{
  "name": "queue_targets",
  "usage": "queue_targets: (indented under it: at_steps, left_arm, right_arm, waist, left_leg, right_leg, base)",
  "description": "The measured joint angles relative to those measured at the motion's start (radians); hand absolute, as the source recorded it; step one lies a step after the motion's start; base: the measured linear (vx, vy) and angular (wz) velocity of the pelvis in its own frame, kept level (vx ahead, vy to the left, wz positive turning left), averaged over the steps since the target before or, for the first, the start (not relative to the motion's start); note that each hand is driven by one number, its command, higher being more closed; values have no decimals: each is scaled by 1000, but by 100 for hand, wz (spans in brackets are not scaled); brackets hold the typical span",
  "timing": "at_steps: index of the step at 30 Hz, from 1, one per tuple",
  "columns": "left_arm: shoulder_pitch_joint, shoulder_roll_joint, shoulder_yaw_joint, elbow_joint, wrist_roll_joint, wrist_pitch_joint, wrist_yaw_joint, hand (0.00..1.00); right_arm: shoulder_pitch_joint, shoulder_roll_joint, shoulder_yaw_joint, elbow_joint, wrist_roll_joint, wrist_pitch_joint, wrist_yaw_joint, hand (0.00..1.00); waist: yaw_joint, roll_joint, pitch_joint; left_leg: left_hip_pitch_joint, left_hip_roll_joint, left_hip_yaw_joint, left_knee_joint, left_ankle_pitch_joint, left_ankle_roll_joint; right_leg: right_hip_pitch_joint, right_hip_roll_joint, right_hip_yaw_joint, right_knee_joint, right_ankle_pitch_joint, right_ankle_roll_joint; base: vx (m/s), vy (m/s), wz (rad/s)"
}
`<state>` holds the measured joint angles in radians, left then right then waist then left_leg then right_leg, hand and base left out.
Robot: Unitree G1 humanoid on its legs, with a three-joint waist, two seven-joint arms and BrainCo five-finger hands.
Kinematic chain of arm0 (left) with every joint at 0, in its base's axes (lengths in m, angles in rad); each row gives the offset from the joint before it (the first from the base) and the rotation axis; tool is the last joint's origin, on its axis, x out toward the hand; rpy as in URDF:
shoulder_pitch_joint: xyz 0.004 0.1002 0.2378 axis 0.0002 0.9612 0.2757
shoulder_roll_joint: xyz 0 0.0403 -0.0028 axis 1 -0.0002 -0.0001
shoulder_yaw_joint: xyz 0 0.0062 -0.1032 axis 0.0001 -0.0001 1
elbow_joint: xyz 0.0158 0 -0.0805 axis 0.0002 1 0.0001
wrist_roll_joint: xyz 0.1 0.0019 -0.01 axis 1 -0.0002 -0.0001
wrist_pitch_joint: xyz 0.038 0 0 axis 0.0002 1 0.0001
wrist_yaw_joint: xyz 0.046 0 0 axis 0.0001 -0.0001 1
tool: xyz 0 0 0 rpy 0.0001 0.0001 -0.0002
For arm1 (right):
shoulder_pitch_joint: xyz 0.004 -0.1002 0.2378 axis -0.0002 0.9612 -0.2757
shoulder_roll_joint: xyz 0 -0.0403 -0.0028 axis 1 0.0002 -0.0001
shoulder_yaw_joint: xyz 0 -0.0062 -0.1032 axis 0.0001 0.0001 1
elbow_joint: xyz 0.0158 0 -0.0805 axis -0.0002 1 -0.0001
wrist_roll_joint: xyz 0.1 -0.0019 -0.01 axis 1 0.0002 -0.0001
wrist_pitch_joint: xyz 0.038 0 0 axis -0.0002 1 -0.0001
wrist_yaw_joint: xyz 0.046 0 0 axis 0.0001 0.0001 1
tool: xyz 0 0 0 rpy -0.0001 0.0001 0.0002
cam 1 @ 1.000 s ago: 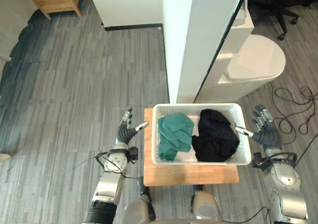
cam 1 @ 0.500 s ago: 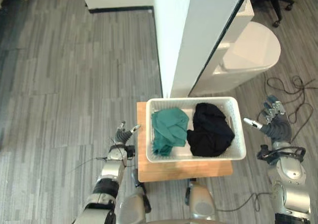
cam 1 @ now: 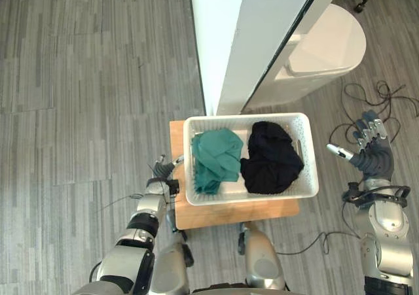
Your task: Pick up the laundry basket with both hands and put the clothes into the washing machine.
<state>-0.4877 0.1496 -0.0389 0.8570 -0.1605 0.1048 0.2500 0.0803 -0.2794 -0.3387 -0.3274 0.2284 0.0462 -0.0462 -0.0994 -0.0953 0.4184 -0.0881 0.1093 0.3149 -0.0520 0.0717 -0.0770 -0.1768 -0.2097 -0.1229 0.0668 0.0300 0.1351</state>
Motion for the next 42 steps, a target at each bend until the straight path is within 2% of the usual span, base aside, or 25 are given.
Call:
queue_targets:
  at_steps: [7, 13, 17, 22, 24, 32, 37, 42]
  left_arm:
    - [3, -21, -46, 2, 55, 8, -7, 0]
    - [19, -27, -45, 10, 40, 7, -7, 0]
    - [42, -21, -32, 7, -52, -8, -8, 0]
    - [127, -16, 50, -116, -273, -41, -7, 0]
    - [154, -7, 82, -165, -350, -71, -1, 0]
    - [211, -12, 122, -325, -417, -105, 17, 0]
    - [246, -32, 142, -459, -417, -117, 19, 0]
    - [252, -46, 115, -506, -376, -117, 12, 0]
  right_arm:
    - [14, 15, -6, 33, -1, 0, -14, 0]
    - [18, 43, -7, 54, -2, 2, -18, 0]
    - [30, 45, -11, 58, -2, 2, -18, 0]
    - [38, 58, -21, 74, -2, 2, -20, 0]
    - [41, 58, -21, 78, -2, 2, -20, 0]
    - [47, 58, -21, 96, -2, 2, -18, 0]
    - [48, 58, -19, 112, -1, 2, -17, 0]
    - [64, 58, -19, 112, -1, 2, -16, 0]
  waist:
    - [0, -1, 0]
    - [2, -2, 1]
    - [2, -2, 1]
    - [5, -1, 2]
    - [9, -1, 2]
    - [24, 0, 2]
    - [27, 1, 2]
    - [27, 1, 3]
  left_leg:
    - [2, 0, 4, 0, 0, 0]
    - [9, -1, 14, -3, 0, 0]
    - [10, -1, 15, -5, 0, 0]
    - [10, -1, 13, -7, 0, 0]
    - [8, -1, 10, -6, 0, 0]
    - [-2, -1, -5, -4, 0, 0]
    - [-4, -1, -9, -5, 0, 0]
    - [-5, -1, -11, -5, 0, 0]
  right_leg:
    - [-1, 0, 5, 0, 0, 0]
    - [-1, 0, 15, 0, 1, 1]
    - [-1, 1, 16, -1, 1, 1]
    - [-1, 1, 14, -1, 1, 1]
    - [-1, 1, 12, -1, 1, 1]
    - [-1, 1, -4, -2, 1, 1]
    - [0, 1, -13, -1, 1, 1]
    - [0, 1, -14, -1, 2, 2]
  base:
    - [0, 0, 0]
    - [-1, 3, -4]
    - [0, 0, 0]
    - [0, 0, 0]
    - [1, 0, 2]
    - [0, 0, 5]
    - [-1, 0, 2]
    - [0, 0, 0]
